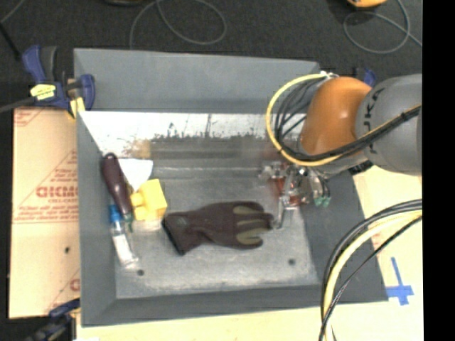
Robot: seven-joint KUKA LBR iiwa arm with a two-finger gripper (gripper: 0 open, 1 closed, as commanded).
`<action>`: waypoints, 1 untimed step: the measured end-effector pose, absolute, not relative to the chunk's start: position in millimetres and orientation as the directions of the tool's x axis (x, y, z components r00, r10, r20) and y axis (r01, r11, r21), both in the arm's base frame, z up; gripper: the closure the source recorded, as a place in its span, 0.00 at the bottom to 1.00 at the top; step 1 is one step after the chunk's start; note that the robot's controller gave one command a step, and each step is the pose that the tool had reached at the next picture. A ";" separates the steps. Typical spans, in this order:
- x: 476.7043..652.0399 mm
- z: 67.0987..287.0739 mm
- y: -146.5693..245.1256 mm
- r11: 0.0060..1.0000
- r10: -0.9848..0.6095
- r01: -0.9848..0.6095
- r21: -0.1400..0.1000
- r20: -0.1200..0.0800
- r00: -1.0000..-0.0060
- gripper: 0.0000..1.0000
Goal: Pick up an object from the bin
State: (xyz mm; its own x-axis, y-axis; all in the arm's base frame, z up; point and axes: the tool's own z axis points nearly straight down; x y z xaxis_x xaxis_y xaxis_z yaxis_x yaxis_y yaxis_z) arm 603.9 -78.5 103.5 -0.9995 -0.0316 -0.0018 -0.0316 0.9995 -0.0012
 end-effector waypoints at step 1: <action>600.2 86.8 -75.6 0.999 0.048 0.048 -0.002 -0.011 -0.999 0.00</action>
Offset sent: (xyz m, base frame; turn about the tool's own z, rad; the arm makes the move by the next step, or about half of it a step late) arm -0.0078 0.0811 -0.0292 0.0303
